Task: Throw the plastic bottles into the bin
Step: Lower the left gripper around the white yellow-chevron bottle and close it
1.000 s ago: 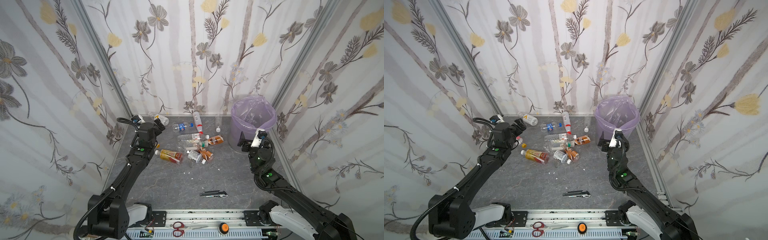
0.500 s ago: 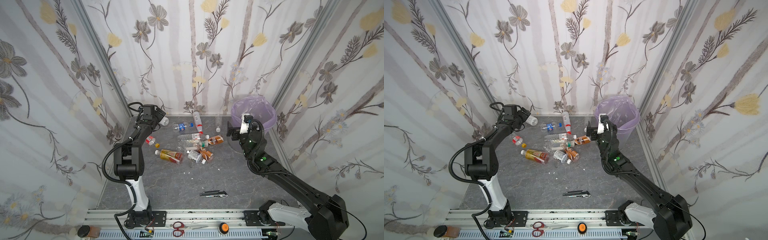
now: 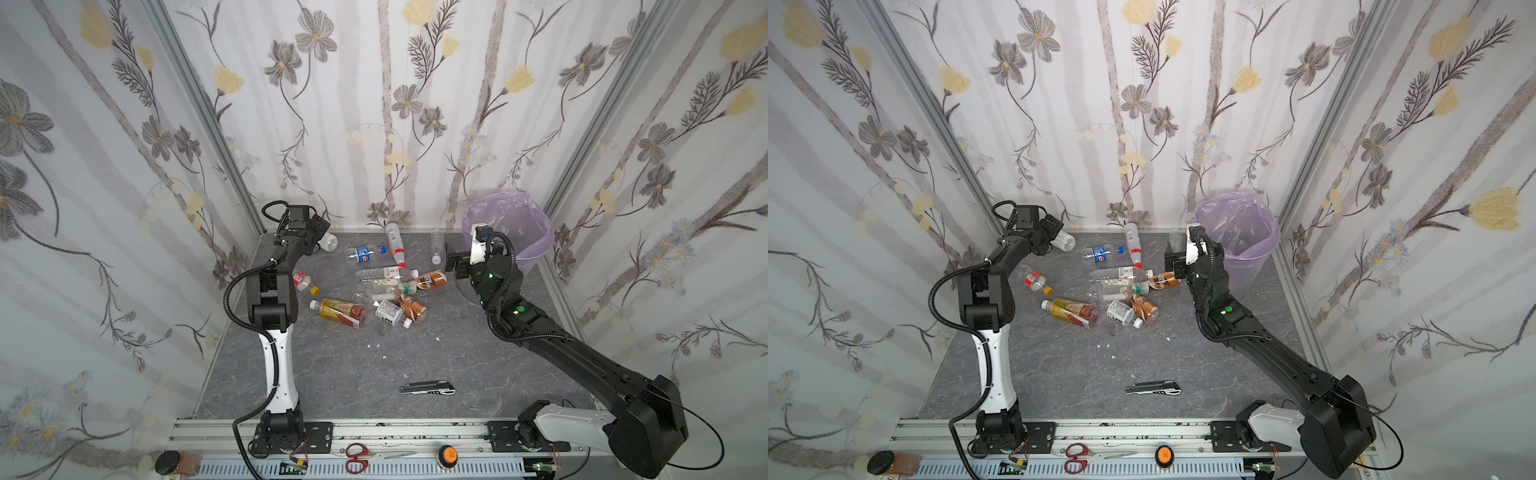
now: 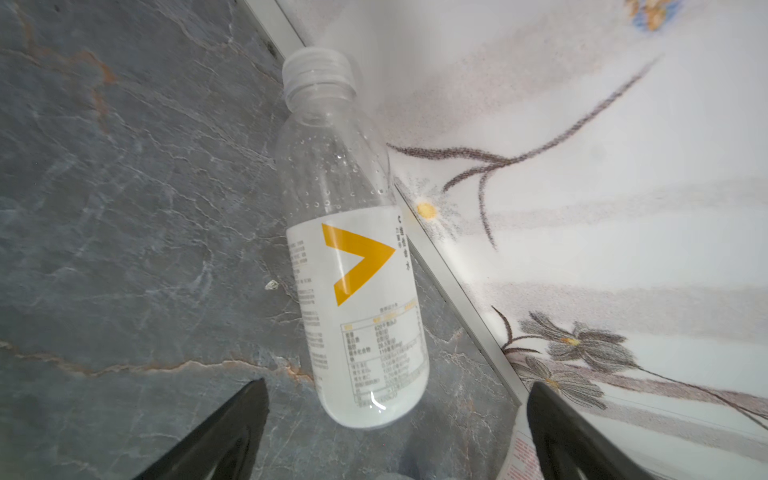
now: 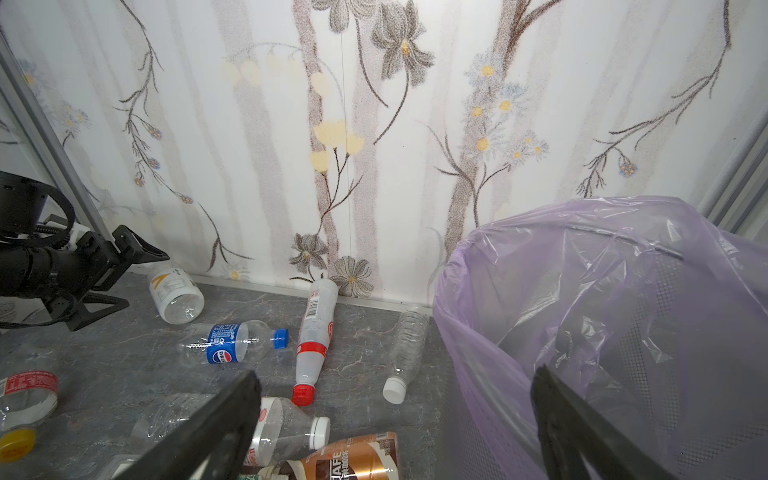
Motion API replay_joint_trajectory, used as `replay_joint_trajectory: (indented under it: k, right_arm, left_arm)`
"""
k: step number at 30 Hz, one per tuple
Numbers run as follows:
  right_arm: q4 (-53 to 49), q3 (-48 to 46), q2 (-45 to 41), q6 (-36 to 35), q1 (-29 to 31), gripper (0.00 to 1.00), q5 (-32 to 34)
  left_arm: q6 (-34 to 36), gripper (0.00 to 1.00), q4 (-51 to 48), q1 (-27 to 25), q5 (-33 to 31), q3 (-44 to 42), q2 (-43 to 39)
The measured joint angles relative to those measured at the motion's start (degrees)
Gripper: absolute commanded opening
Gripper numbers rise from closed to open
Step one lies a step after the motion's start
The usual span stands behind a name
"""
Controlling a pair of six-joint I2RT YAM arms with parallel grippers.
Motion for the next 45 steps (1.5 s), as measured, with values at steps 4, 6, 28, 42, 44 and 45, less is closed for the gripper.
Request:
replay_joint_trajectory:
  k: [4,6,28,42,44,45]
  right_arm:
    - [0.1,-0.7,-0.8,-0.3,0.0,1.00,0.7]
    - [0.5,-1.1,-1.2,-0.3,0.0,1.00,1.0]
    - [1.2,-1.6,-0.2,-0.4,0.6,1.00,2.0]
    - [2.7,-1.2,1.2,-1.8,1.4,1.00,2.1]
    - [2.9,-1.3,1.2,-2.0,1.5,1.00,2.1]
    - [2.9,-1.3,1.2,-2.0,1.6,1.00,2.1]
  left_arm:
    - [1.3,1.00,-2.5,0.0,-0.1,0.9,1.3]
    - [1.9,1.00,-3.0,0.0,-0.3,2.2,2.2]
    - [7.2,1.00,-8.5,-0.3,-2.4,15.8,11.7]
    - [6.8,0.98,-8.8,-0.6,-2.6,19.3,15.1]
    - [6.8,0.97,-8.8,-0.6,-2.6,19.7,15.4]
    - [6.7,0.97,-8.8,-0.6,-2.6,19.9,15.5]
